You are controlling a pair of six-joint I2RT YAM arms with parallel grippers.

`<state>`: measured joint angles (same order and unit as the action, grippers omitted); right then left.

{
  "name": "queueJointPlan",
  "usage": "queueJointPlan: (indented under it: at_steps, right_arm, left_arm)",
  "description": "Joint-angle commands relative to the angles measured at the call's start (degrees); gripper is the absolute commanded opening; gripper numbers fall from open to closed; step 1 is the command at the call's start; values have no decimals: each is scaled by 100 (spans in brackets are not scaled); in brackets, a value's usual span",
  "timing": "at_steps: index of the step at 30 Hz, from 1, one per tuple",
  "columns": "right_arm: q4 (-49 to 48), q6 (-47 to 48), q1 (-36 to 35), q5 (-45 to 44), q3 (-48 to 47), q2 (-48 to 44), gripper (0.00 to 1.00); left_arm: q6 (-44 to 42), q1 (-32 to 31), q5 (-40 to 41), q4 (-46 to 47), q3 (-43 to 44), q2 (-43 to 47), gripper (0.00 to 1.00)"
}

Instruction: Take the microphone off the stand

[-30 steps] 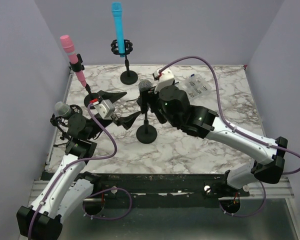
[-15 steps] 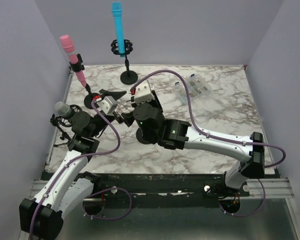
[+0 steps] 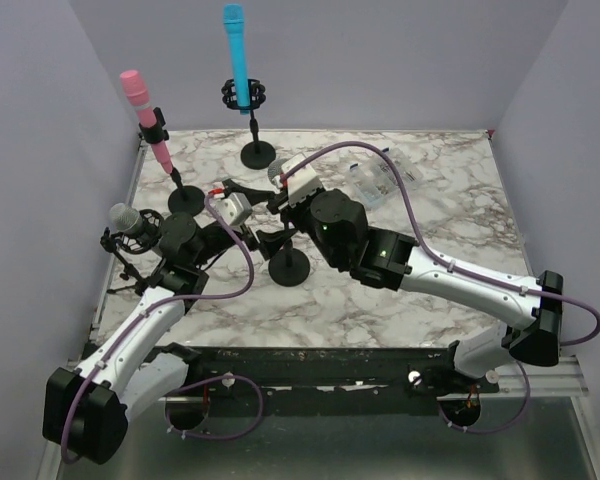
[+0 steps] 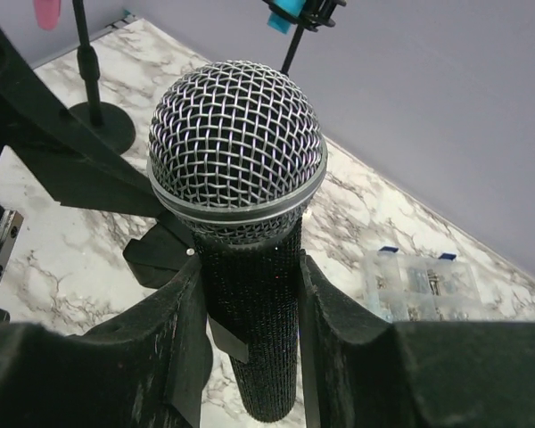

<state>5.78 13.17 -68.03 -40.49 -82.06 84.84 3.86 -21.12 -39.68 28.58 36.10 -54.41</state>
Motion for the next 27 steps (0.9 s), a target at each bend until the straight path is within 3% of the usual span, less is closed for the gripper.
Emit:
queueJointPlan:
  at_steps: [1, 6, 13, 19, 27]
  right_arm:
    - [115, -52, 276, 1217, 82, -182, 1]
    - [188, -110, 367, 1358, 132, -206, 1]
    - [244, -131, 384, 1499, 107, -210, 1]
    - [262, -98, 391, 1510, 61, -174, 1]
    - [284, -99, 411, 1594, 29, -167, 1]
  left_arm:
    - [-359, -155, -100, 588, -312, 201, 96]
    - [-547, -155, -26, 855, -410, 87, 79]
    - [94, 295, -69, 1621, -430, -148, 85]
    - [418, 449, -673, 1800, -252, -558, 68]
    - [601, 574, -939, 1887, -185, -816, 63]
